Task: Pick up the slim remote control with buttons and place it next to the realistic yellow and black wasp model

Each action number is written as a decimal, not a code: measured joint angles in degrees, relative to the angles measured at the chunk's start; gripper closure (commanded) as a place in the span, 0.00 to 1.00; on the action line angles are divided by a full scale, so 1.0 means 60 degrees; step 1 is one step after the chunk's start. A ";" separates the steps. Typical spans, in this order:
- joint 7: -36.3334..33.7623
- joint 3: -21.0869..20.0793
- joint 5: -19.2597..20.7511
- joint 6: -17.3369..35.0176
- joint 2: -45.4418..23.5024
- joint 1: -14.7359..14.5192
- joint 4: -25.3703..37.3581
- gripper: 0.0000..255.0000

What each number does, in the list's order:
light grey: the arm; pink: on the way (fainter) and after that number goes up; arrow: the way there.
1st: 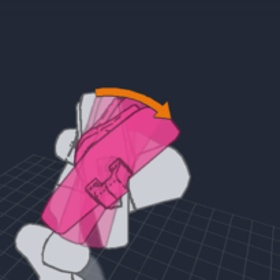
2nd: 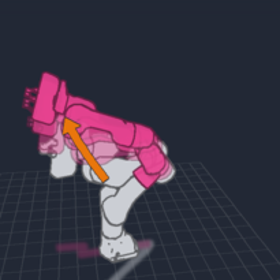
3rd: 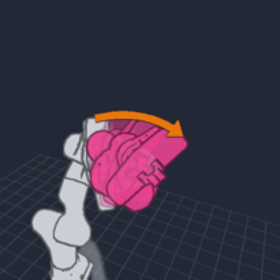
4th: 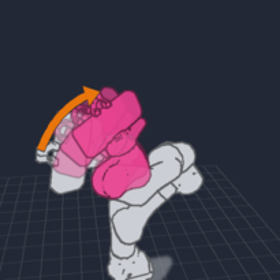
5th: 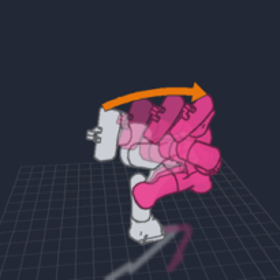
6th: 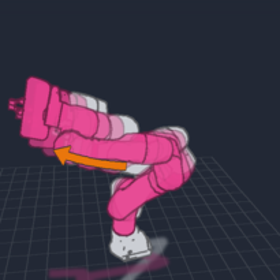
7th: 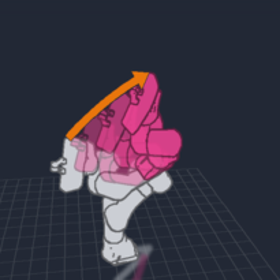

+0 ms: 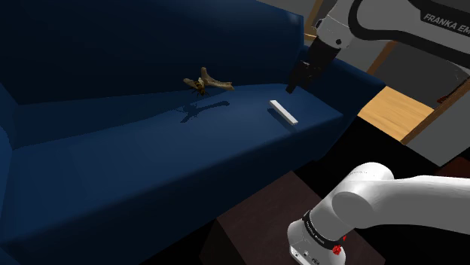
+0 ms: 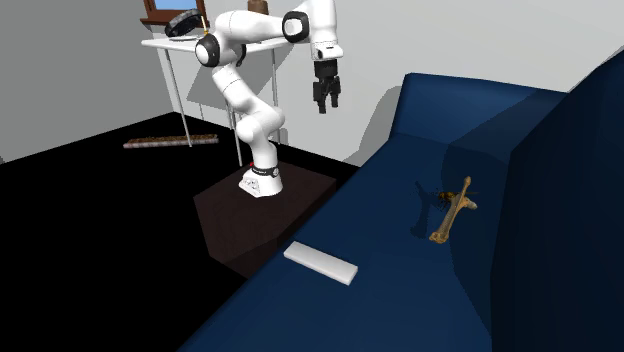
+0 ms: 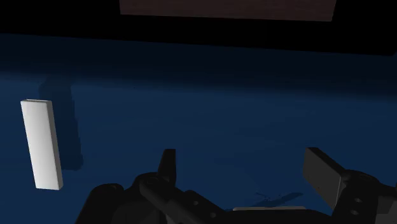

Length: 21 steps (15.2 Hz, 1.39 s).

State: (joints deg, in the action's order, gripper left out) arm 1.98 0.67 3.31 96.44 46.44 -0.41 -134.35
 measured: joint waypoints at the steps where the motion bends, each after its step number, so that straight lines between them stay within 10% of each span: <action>1: 0.0000 0.0000 0.0000 0.0000 0.0000 0.0000 0.0000 0.00; 21: 0.3180 0.3348 0.0451 0.3731 -0.4453 0.0663 0.0570 0.00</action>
State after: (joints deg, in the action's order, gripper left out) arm 21.06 20.76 6.02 118.83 19.72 3.57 -130.93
